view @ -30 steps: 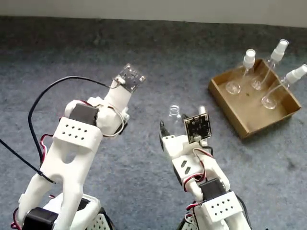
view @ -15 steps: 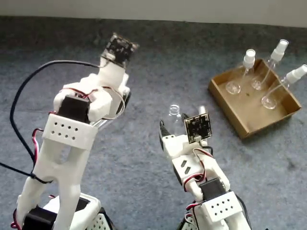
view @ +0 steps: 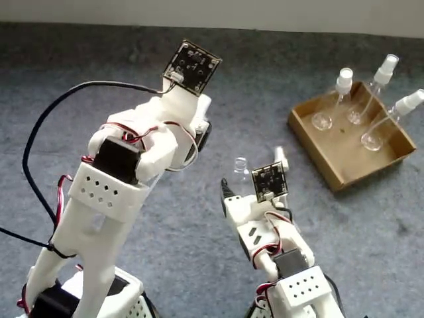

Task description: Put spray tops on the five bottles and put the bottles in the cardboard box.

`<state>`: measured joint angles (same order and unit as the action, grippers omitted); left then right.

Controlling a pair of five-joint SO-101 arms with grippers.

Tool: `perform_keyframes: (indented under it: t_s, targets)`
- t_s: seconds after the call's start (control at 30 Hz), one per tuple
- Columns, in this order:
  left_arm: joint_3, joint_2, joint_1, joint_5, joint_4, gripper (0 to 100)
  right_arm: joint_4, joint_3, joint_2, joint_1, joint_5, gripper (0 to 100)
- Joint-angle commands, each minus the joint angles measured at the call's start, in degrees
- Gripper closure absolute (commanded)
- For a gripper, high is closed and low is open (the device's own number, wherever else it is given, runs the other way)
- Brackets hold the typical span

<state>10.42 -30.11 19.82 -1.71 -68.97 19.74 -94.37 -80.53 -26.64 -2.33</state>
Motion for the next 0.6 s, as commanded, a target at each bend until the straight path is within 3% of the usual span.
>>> perform_keyframes:
  t_s: [0.0,0.23,0.3,0.43,0.57]
  targets:
    - [-2.86,-7.69,0.92,0.79,4.22,97,-1.45,0.22,-0.75,-0.48,-0.26,84.6]
    - [-0.13,-17.27,0.92,1.05,10.9,97,-1.45,0.22,-0.75,-0.57,-0.26,84.6]
    - [3.21,-18.95,0.92,4.57,15.12,97,-1.45,0.22,-0.75,-0.66,-0.26,84.6]
    - [11.56,-21.58,0.92,16.18,28.31,97,-1.45,0.22,-0.84,-3.47,-0.09,84.6]
    - [21.32,-23.52,0.92,18.55,44.04,97,-1.45,0.22,-0.84,-4.79,-0.09,84.6]
